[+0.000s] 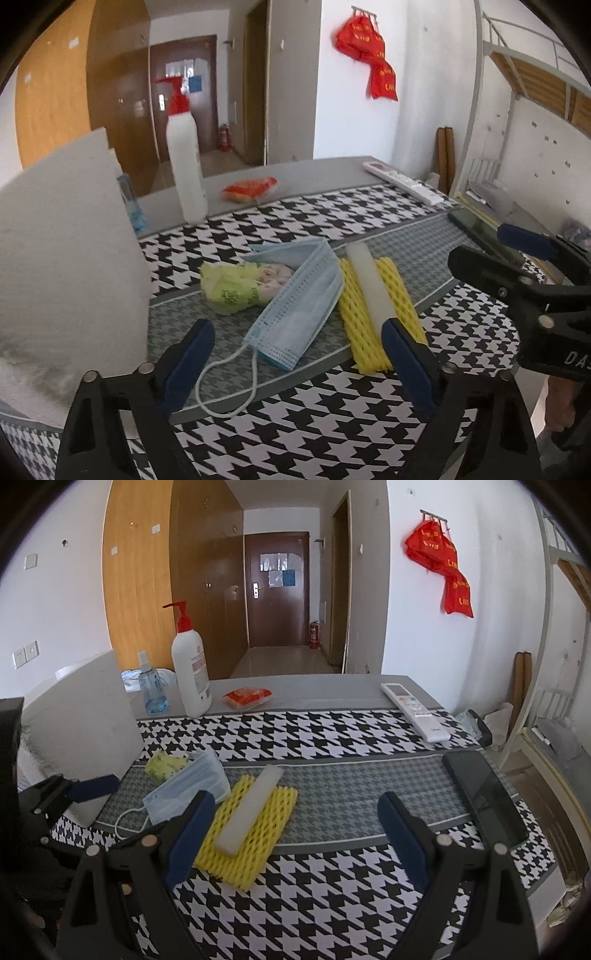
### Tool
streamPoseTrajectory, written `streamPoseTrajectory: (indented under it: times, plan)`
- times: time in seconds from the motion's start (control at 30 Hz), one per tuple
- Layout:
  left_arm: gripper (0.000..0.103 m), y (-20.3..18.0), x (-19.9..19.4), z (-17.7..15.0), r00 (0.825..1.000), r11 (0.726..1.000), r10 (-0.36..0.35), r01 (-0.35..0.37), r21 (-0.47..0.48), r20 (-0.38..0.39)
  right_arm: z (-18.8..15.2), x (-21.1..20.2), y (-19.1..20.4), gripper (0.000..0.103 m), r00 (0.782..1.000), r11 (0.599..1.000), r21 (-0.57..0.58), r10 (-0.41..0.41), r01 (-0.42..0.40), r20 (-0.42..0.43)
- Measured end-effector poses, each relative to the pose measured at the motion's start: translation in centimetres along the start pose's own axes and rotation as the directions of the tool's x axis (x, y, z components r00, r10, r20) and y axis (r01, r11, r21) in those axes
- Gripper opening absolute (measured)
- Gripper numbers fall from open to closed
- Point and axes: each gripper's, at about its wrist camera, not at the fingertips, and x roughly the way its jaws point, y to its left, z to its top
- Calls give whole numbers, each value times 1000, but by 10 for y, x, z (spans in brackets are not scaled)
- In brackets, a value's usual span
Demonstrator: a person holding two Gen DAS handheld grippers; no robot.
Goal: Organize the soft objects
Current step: 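Reach left gripper to the blue face mask while right gripper reaches toward the white foam stick, then close left gripper on the blue mask while right gripper closes on the white foam stick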
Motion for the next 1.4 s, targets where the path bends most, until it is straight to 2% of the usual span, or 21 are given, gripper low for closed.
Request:
streamPoseTrajectory:
  times: [0.1,0.37,0.47,0.6,0.7,0.77,0.8,0.97,1.17,1.3,1.37,1.4]
  plan:
    - [86,3,6,0,1000,1000,-3,3,-12,-19,0,2,0,92,1000,1000,-3,4,-4,-4]
    - [67,8,21,-3,997,999,-28,25,-40,-76,0,11,2,92,999,999,-10,37,-37,-30]
    - [59,10,24,-3,994,997,-59,55,-52,-88,0,14,2,92,998,998,-10,55,-55,-40]
    - [56,11,30,-3,992,997,-59,53,-58,-107,1,16,4,92,996,997,-16,80,-81,-50]
    - [49,12,33,-4,990,996,-66,59,-64,-121,1,20,7,92,993,995,-22,99,-101,-61]
    - [41,12,35,-4,989,996,-72,65,-63,-130,1,23,9,92,992,994,-26,106,-108,-73]
    - [41,12,36,-5,988,995,-82,73,-66,-135,1,25,11,92,991,993,-33,107,-110,-78]
    - [32,15,37,-6,988,994,-83,72,-87,-130,1,32,18,92,987,990,-51,125,-130,-98]
    - [26,19,32,-7,989,992,-96,85,-98,-114,0,39,25,92,982,986,-59,148,-155,-116]
    - [25,21,31,-7,989,990,-94,81,-111,-112,-1,47,25,84,978,986,-47,154,-162,-143]
    - [25,24,29,-8,990,990,-89,75,-121,-109,-3,52,25,73,973,985,-40,161,-170,-167]
    - [25,25,29,-8,991,989,-85,71,-126,-106,-3,53,25,72,971,984,-36,164,-173,-174]
